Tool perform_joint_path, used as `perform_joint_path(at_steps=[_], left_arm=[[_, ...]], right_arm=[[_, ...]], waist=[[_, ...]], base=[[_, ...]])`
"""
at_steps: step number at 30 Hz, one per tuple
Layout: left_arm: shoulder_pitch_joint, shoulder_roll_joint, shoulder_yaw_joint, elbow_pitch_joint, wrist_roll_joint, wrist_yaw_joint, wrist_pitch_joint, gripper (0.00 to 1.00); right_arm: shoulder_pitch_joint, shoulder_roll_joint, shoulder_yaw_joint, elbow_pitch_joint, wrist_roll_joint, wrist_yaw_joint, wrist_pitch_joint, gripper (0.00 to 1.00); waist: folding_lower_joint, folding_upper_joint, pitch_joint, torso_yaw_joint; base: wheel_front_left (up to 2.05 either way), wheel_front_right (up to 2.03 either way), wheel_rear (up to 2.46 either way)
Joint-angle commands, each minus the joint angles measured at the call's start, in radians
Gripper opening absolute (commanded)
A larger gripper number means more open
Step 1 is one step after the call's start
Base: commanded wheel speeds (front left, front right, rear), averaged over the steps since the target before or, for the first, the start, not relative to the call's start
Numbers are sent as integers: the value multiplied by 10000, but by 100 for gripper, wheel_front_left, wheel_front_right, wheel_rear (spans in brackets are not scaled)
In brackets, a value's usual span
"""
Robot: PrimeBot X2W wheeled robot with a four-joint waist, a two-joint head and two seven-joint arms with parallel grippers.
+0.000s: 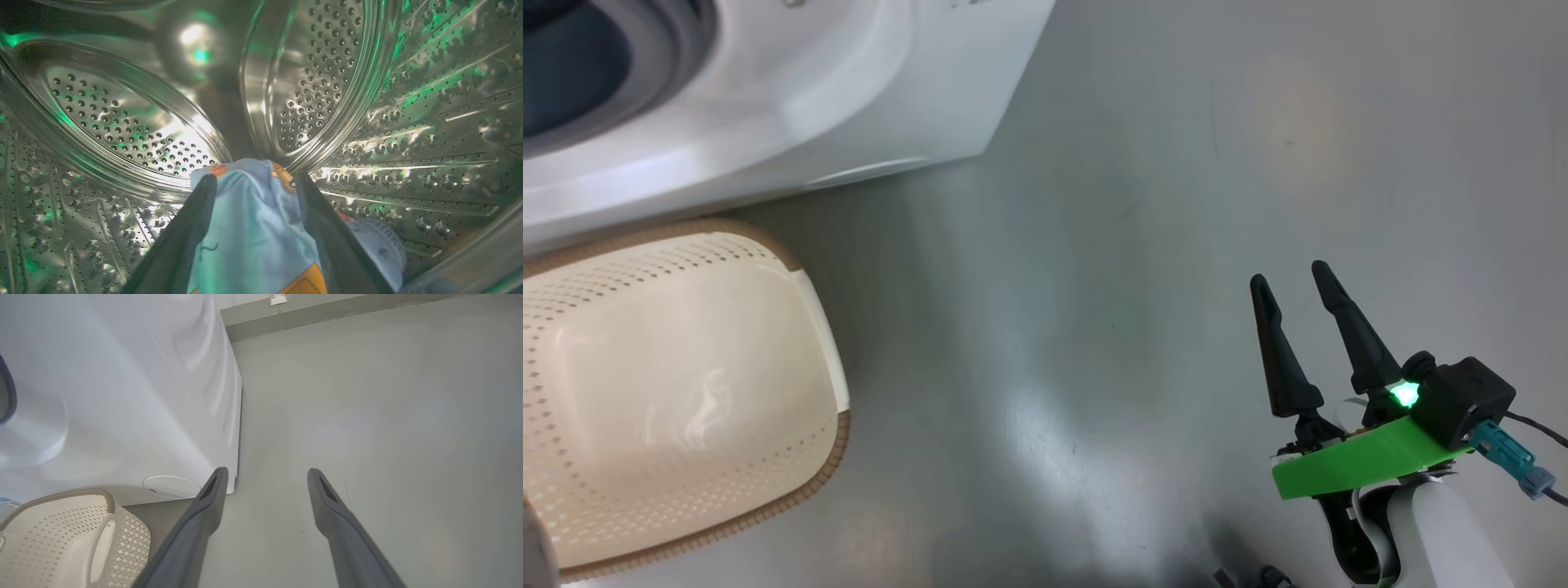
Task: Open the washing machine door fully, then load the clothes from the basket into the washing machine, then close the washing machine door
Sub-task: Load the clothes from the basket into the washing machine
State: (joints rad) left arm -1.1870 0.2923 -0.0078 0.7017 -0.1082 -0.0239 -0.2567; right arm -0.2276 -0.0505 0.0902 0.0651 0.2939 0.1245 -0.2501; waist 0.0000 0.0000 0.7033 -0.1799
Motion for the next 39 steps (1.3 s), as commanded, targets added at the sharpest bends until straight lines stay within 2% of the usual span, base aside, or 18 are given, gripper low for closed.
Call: perform_joint_path(at_steps=[1,17,32,39], left_arm=[[144,426,181,-144,-85,-42,-50,100],[995,-164,356,334,-330,-82,-51,100],[3290,-656,453,-342,-427,-293,-51,100],[4356,-816,529,-1077,-486,-317,-51,100]], right_arm=[[42,2,212,-140,-24,62,-116,100],[188,3,192,153,-50,62,-116,100],[761,3,163,467,-26,62,-116,100],[1067,3,133,530,0,62,-116,100]], waist=[[0,0,-154,97],[0,0,-1448,506],[0,0,-3509,973],[0,0,-4340,1180]], base=[[0,0,0],[0,0,0],[0,0,0],[0,0,0]])
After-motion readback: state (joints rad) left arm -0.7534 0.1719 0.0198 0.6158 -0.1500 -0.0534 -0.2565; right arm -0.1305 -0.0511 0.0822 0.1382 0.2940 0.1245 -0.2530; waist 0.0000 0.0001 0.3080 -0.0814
